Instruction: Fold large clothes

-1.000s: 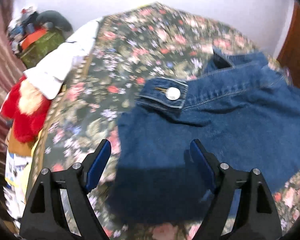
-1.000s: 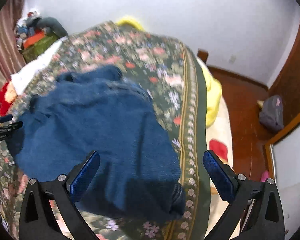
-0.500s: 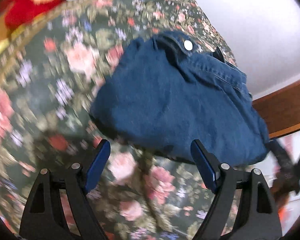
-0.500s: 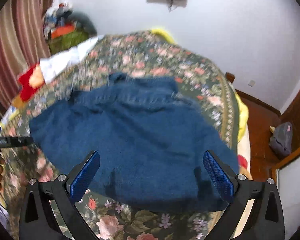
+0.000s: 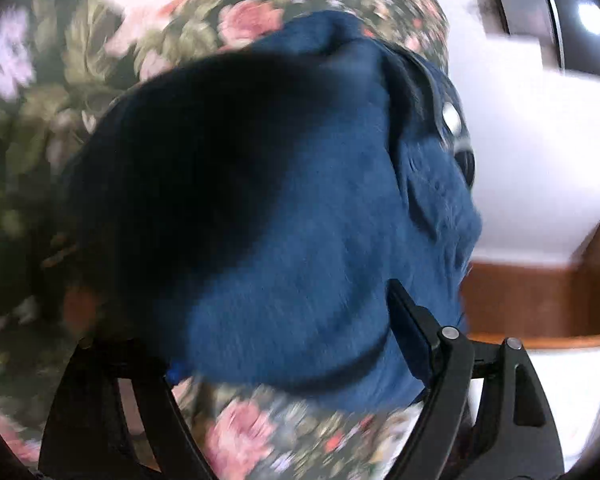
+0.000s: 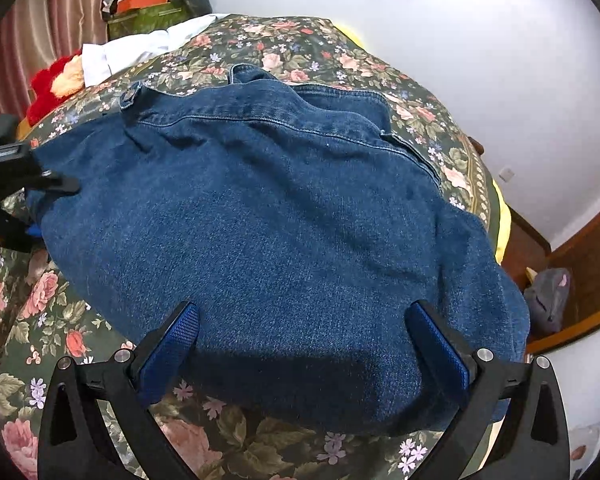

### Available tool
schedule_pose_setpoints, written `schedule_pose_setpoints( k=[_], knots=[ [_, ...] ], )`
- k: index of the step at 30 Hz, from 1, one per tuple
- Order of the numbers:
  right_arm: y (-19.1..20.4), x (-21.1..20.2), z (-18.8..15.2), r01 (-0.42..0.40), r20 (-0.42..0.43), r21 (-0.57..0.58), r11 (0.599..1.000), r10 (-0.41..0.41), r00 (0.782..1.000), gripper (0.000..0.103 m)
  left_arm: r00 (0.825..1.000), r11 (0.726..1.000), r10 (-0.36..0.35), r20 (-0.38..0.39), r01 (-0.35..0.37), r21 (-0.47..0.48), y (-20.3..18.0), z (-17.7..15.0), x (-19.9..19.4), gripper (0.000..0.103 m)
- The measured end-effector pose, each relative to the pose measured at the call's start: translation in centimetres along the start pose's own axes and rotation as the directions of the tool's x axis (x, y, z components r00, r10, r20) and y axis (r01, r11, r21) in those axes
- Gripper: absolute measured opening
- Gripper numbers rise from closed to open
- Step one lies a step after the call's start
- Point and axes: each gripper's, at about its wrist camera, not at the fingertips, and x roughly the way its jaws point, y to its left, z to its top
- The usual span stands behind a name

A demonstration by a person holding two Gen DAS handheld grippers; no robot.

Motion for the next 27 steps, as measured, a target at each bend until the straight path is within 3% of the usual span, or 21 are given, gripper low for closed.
schedule_pose_setpoints(
  k=[6, 7, 9, 13, 17, 23, 27],
  knots=[
    [0.0, 0.2, -0.1, -0.016, 0.012, 0.005, 1.0, 0.016, 1.0, 0.103, 0.994, 0.999, 0.0, 0.112, 0.005, -0.045, -0.8, 1.3, 0.6, 0.082],
    [-0.1, 0.2, -0.1, -0.02, 0.013, 0.009, 1.0, 0.02, 1.0, 0.103, 0.992, 0.999, 0.012, 0.127, -0.006, -0.046, -1.1, 1.4, 0.6, 0.079],
    [0.0, 0.3, -0.1, -0.021, 0.014, 0.013, 1.0, 0.021, 1.0, 0.103, 0.982, 0.996, 0.085, 0.168, -0.083, -0.022, -1.9, 1.3, 0.4, 0.06],
    [0.1, 0.2, 0.1, -0.015, 0.002, 0.012, 1.0, 0.015, 1.0, 0.103, 0.951, 0.979, 0.158, 0.265, -0.186, 0.087, -4.7, -0.3, -1.1, 0.043],
    [-0.1, -0.8, 1.1, -0.047, -0.021, 0.04, 0.998, 0.048, 0.999, 0.103, 0.931, 0.968, 0.096, 0.353, -0.17, 0.186, -7.8, -1.5, -4.9, 0.035],
    [1.7, -3.9, 5.4, -0.195, 0.107, 0.134, 0.972, 0.182, 0.977, 0.103, 0.842, 0.918, 0.103, 0.53, -0.286, 0.276, -10.8, -3.9, -11.7, 0.034],
    [6.8, -1.2, 8.0, -0.28, 0.07, 0.14, 0.95, 0.273, 0.959, 0.103, 0.808, 0.9, 0.134, 0.574, -0.342, 0.271, -10.6, -4.7, -14.6, 0.034]
  ],
)
